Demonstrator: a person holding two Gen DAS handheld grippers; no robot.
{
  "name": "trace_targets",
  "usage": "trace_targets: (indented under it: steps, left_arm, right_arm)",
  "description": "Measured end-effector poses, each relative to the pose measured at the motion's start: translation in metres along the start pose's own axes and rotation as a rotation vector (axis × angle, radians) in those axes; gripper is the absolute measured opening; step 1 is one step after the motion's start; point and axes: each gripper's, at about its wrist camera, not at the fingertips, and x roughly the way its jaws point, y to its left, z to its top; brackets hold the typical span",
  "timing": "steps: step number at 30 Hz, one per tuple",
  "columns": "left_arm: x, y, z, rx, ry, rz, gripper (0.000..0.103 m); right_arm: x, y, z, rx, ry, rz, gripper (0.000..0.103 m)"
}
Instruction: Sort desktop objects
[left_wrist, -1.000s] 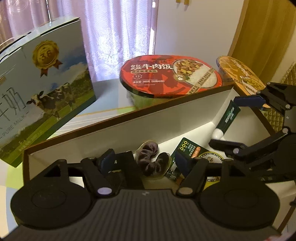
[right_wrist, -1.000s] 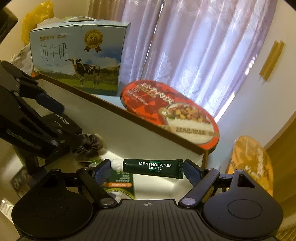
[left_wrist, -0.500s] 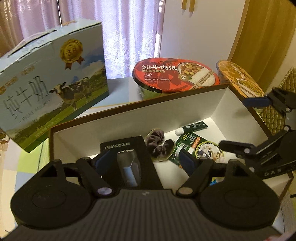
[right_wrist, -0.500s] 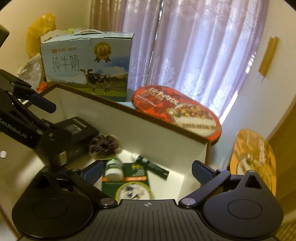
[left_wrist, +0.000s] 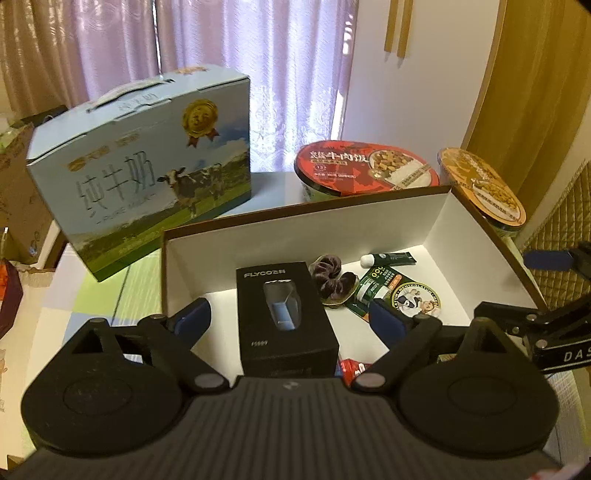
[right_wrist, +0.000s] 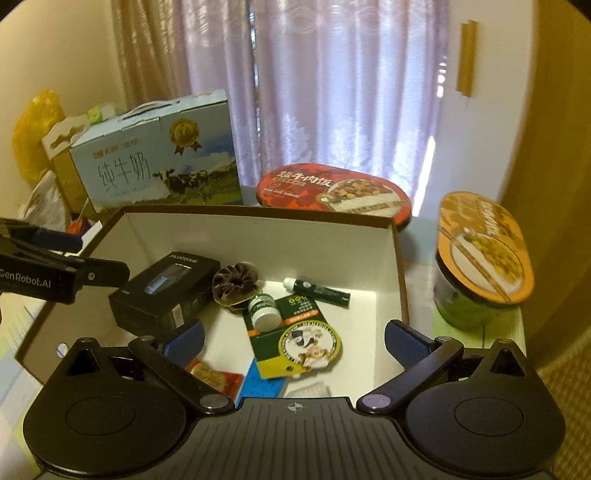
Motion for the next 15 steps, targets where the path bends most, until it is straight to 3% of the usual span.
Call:
trace_targets:
  steps: [7,15]
  left_arm:
    - [-0.035,0.001,-0.02,0.014,-0.061,0.038,0.096]
    - [-0.069,0.0,-0.044,-0.005,-0.065,0.065,0.102]
  right_arm:
    - [-0.031,0.011,-0.009,0.067,-0.03,-0.034,0.101]
    - [-0.06,0.029,-0.032,0.095,-0.031,-0.028,0.101]
